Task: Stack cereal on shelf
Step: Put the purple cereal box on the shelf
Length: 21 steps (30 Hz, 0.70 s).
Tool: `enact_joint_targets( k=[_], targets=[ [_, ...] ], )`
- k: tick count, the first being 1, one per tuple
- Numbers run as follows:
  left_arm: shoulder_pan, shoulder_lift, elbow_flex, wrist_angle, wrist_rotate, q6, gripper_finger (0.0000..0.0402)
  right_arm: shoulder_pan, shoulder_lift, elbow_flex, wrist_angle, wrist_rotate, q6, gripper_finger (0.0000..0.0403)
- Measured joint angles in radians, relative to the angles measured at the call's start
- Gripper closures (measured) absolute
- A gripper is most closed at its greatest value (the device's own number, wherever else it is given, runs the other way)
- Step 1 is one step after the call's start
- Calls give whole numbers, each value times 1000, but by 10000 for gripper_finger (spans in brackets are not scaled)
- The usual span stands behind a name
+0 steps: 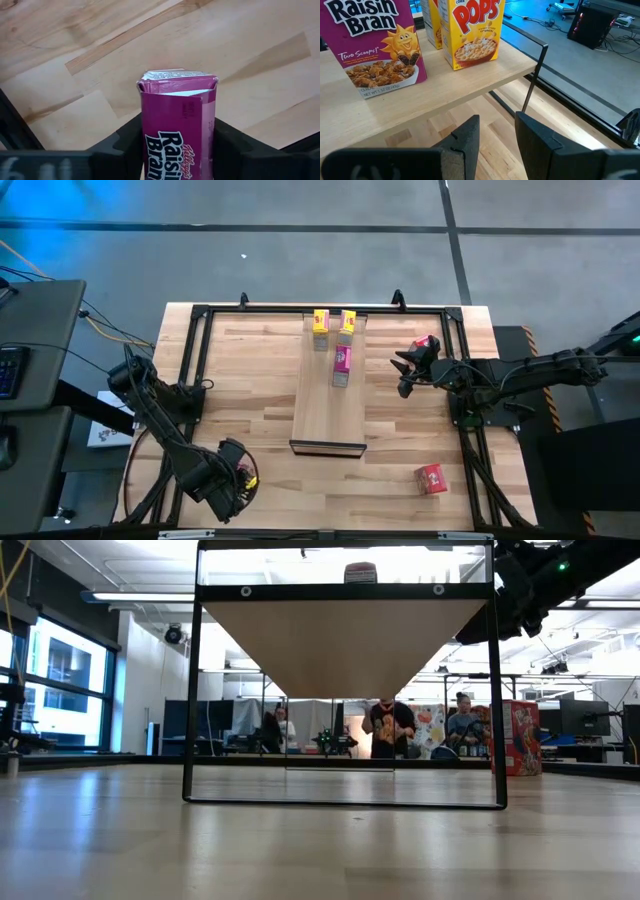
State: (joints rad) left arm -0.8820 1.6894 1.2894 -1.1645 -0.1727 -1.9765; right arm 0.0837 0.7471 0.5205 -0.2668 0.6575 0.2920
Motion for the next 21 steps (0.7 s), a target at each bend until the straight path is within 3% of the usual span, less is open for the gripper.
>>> enact_joint_targets(
  k=[7,11,16,21],
  targets=[
    [42,-63,6,-1,-3,104,274,0,0,0,0,-7,7,288],
    [66,-159,50,-23,-87,148,275,0,0,0,0,-17,7,288],
    [87,-284,193,-183,-290,205,275,0,0,0,0,-19,7,288],
    [118,-358,372,-333,-587,305,275,0,0,0,0,-19,7,288]
  ],
)
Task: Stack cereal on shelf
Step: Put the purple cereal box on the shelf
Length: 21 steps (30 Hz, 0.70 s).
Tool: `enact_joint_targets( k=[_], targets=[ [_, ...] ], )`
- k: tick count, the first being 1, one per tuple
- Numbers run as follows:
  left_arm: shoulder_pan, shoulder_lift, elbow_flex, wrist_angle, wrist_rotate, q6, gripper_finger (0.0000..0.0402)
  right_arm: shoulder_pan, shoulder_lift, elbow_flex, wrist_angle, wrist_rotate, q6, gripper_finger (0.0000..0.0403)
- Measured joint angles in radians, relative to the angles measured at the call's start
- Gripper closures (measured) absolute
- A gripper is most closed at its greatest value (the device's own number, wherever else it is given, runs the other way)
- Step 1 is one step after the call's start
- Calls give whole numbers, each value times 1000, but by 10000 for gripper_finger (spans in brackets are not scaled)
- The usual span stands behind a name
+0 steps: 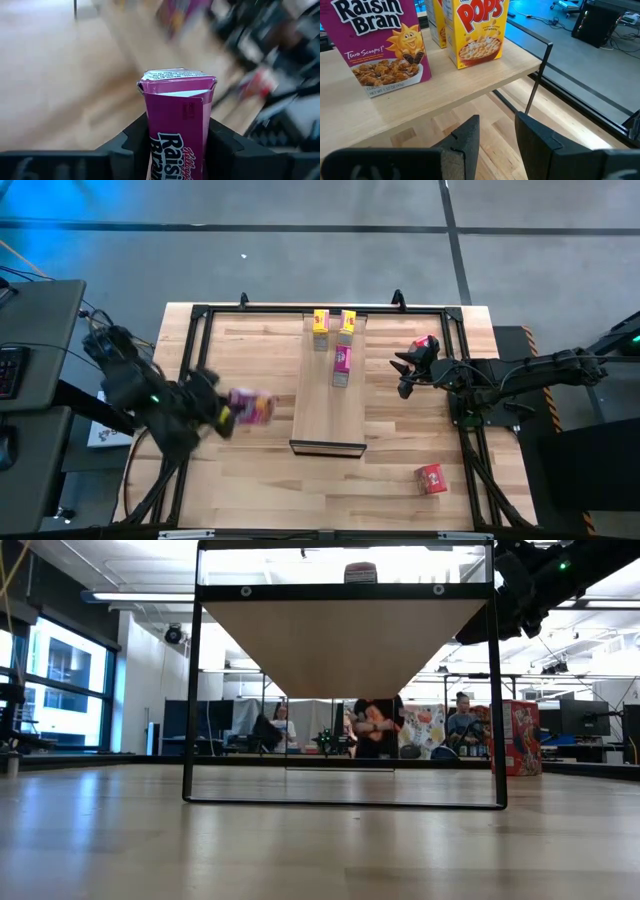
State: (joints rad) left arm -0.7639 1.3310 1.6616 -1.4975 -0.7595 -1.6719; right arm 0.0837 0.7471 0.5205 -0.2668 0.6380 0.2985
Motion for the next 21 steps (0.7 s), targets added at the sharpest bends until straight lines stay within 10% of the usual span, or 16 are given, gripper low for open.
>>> enact_joint_targets(
  k=[4,12,21],
  targets=[
    [113,-13,69,20,-40,155,275,0,0,0,0,0,9,288],
    [415,74,78,296,219,583,275,0,0,0,0,0,16,288],
    [584,175,78,296,323,745,275,0,0,0,-14,-3,19,288]
  ],
)
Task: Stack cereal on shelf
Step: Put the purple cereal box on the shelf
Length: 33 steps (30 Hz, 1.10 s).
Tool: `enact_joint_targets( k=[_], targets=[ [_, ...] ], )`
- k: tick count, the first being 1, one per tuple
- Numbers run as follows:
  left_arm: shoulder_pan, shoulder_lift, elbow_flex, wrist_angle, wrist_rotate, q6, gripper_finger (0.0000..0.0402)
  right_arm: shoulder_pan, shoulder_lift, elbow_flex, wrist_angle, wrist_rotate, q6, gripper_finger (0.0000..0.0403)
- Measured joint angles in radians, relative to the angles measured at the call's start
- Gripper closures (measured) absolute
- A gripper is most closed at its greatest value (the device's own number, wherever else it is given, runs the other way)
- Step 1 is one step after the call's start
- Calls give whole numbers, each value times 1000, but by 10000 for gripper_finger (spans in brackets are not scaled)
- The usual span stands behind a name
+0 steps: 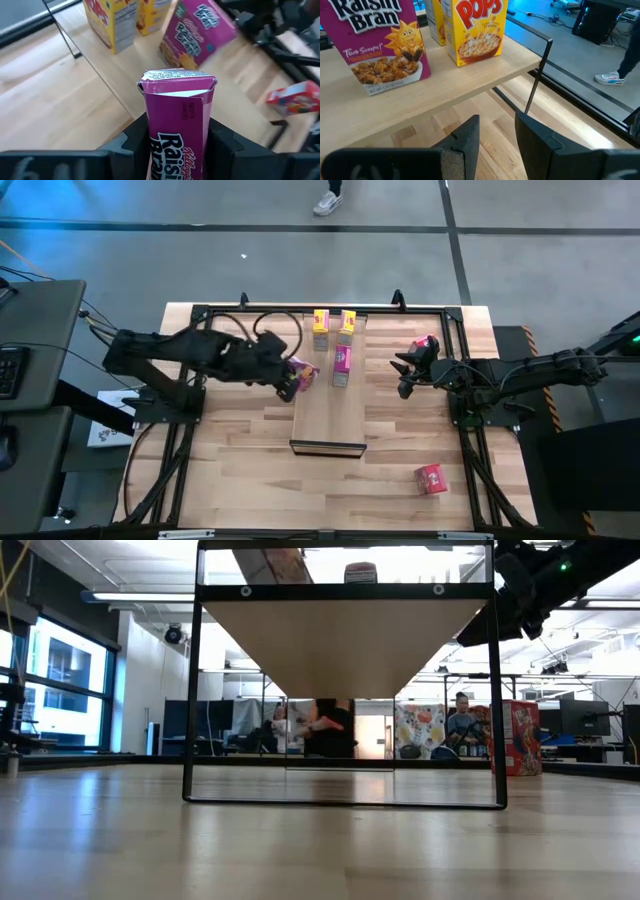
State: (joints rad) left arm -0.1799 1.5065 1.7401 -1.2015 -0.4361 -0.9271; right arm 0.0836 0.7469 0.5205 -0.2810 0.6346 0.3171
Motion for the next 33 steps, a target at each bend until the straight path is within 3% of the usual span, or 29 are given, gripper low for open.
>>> enact_joint_targets(
  k=[9,27,33],
  targets=[
    [87,92,0,12,90,75,275,0,0,0,-8,-3,23,288],
    [122,166,2,58,55,241,275,0,0,0,-16,-3,23,288],
    [122,166,1,58,27,286,256,0,0,0,-18,-3,23,288]
  ],
)
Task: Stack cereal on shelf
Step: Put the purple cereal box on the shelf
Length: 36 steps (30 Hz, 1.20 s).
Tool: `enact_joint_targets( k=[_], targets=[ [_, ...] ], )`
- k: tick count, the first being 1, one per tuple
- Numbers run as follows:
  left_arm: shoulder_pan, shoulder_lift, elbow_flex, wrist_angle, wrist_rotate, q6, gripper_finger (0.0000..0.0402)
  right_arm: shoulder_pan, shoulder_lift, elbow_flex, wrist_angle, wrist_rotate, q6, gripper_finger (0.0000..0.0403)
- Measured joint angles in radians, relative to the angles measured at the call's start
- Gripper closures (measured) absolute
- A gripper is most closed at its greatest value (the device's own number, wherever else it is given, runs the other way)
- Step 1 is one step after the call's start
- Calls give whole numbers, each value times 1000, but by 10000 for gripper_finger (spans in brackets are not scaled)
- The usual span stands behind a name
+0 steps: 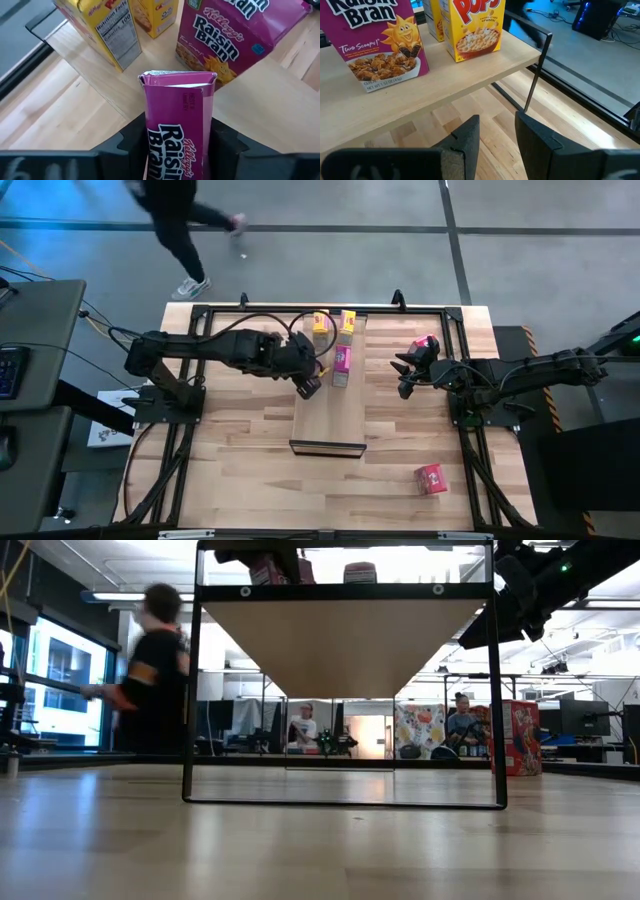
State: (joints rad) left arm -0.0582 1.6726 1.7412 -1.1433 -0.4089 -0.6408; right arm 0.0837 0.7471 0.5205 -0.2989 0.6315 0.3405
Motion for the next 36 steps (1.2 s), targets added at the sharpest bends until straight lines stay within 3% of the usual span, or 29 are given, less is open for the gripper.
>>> enact_joint_targets(
  k=[12,25,32,36],
  targets=[
    [0,-1,-1,62,14,51,210,0,0,0,0,0,0,288],
    [6,-26,-2,61,34,74,188,0,0,0,0,0,0,288],
    [5,-101,-2,60,56,178,188,0,0,0,0,0,1,288],
    [-21,-184,-2,59,-3,190,189,0,0,0,0,0,3,288]
  ],
)
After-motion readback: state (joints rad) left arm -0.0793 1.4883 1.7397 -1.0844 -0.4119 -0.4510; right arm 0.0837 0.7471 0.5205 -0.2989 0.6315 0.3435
